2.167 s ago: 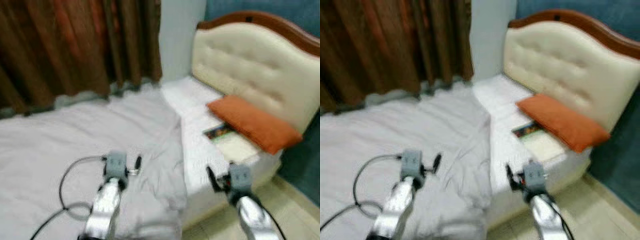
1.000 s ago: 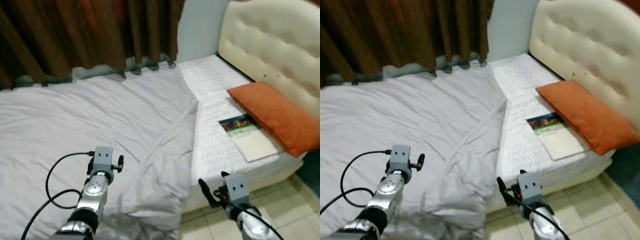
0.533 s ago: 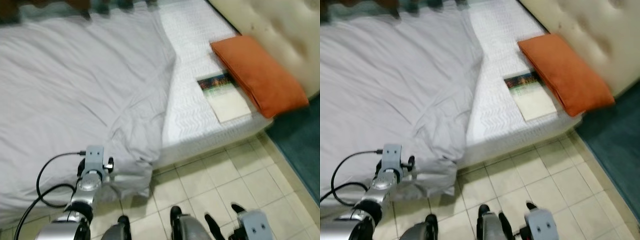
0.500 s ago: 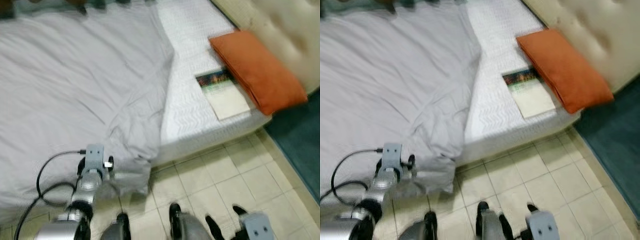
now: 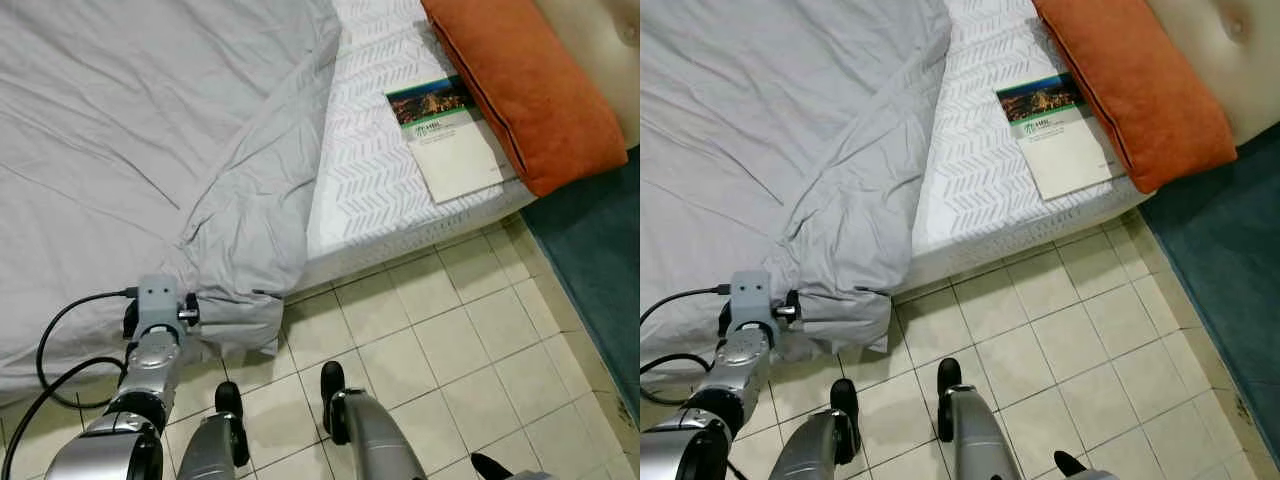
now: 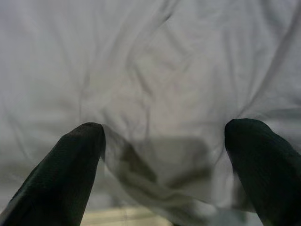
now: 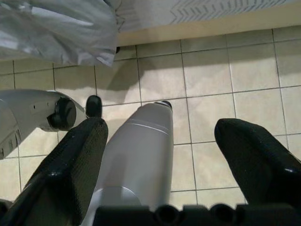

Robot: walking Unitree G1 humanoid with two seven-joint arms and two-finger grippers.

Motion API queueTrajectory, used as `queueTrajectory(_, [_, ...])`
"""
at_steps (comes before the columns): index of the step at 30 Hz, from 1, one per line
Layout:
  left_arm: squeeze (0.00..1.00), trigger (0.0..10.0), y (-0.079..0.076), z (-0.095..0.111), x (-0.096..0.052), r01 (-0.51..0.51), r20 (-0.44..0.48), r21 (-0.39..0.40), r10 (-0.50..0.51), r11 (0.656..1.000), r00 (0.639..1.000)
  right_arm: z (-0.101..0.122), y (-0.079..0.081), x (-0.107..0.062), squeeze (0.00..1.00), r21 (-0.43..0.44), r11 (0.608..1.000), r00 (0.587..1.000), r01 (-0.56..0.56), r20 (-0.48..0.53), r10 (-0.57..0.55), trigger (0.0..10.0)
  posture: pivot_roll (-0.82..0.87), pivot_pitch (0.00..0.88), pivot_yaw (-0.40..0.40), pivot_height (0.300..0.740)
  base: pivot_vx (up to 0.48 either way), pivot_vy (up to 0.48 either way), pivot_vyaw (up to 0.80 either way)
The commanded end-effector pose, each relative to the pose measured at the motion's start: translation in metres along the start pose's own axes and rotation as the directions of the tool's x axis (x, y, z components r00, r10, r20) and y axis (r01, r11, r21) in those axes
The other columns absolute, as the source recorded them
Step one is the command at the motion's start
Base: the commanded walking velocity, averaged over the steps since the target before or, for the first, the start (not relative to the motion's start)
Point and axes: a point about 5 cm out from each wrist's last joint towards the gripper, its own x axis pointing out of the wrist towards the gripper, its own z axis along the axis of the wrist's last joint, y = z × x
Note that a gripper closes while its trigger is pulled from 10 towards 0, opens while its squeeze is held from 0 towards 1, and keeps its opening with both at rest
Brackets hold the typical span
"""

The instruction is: Clean up the room

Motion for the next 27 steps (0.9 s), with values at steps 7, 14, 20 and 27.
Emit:
queueTrajectory(7, [0.0,0.0,0.003,-0.034,-0.008,0.034,-0.167,-0.084,-0.048,0.996,0.985,-0.009,-0.001,-0.013,0.0,0.012,1.0,0.997,0.007,-0.082,-0.006,10.0,-0.42,0.633,-0.137,0.74,0.0,0.0,0.0])
queueTrajectory(14, [0.0,0.0,0.004,-0.026,-0.005,0.055,-0.148,0.013,-0.053,0.998,0.988,-0.009,-0.001,-0.007,0.0,0.033,0.999,0.997,0.017,-0.076,-0.015,10.0,-0.41,0.625,-0.119,0.74,0.0,0.0,0.0])
queueTrajectory(20, [0.0,0.0,0.004,-0.021,-0.004,0.06,-0.122,0.052,-0.053,0.997,0.991,-0.011,-0.004,-0.004,0.0,0.038,0.999,0.997,0.033,-0.075,-0.03,10.0,-0.39,0.619,-0.098,0.74,0.0,0.0,0.0])
queueTrajectory(27, [0.0,0.0,0.001,-0.021,-0.004,0.095,-0.114,0.051,-0.089,0.994,0.99,-0.01,-0.003,0.005,0.0,0.039,0.999,0.998,0.029,-0.052,-0.027,10.0,-0.36,0.609,-0.081,0.74,0.0,0.0,0.0])
